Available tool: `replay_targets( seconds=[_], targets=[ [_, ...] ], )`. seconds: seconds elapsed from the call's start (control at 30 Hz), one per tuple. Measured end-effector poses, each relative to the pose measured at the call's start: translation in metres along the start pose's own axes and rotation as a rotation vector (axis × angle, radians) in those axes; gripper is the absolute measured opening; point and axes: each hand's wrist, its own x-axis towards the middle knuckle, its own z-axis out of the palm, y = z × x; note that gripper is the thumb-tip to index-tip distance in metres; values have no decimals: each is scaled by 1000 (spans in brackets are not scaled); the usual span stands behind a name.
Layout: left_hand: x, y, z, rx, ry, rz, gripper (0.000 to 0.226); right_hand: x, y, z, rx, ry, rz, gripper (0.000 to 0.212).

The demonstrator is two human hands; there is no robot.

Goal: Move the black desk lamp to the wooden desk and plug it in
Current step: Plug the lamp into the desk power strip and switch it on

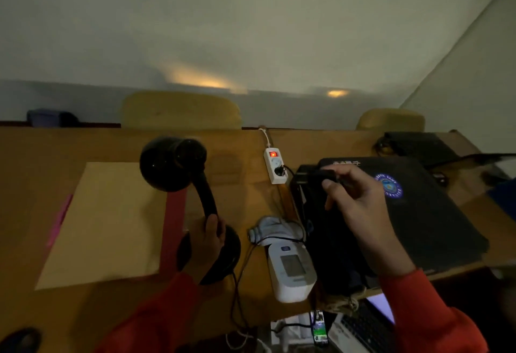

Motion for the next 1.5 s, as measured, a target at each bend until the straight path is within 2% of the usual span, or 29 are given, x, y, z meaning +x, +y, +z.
replay_targets(
  seconds=[0.27,0.4,0.63,0.77,0.97,1.07,1.17,1.3,1.4,1.43,1.5],
  targets=[
    [3,-56,19,30,165,-72,73,14,35,-17,30,-108,42,27],
    [-2,-64,23,27,140,-29,73,19,46,-18,33,-144,50,30],
    [-20,-70,17,203,137,-45,74,29,54,-9,81,-182,45,29],
    [-35,-79,7,260,140,-146,53,31,56,-8,92,-212,33,30],
    [-45,-62,-1,306,61,-156,46,27,55,-16,75,-201,50,33],
    [-49,-48,-2,326,11,-200,35,25,52,-24,54,-215,30,32],
    [-52,-31,2,425,-35,-302,22,24,49,-31,74,-186,-5,36],
    [-68,-17,11,641,-123,-412,54,24,45,-35,85,-147,-47,37],
    [-82,-11,18,948,-179,-564,70,23,45,-34,80,-135,-66,40],
    [-85,-6,22,1034,-208,-611,66,22,45,-34,58,-131,-75,39],
    [-85,6,33,1054,-263,-604,48,22,46,-34,9,-128,-91,34]
  ],
)
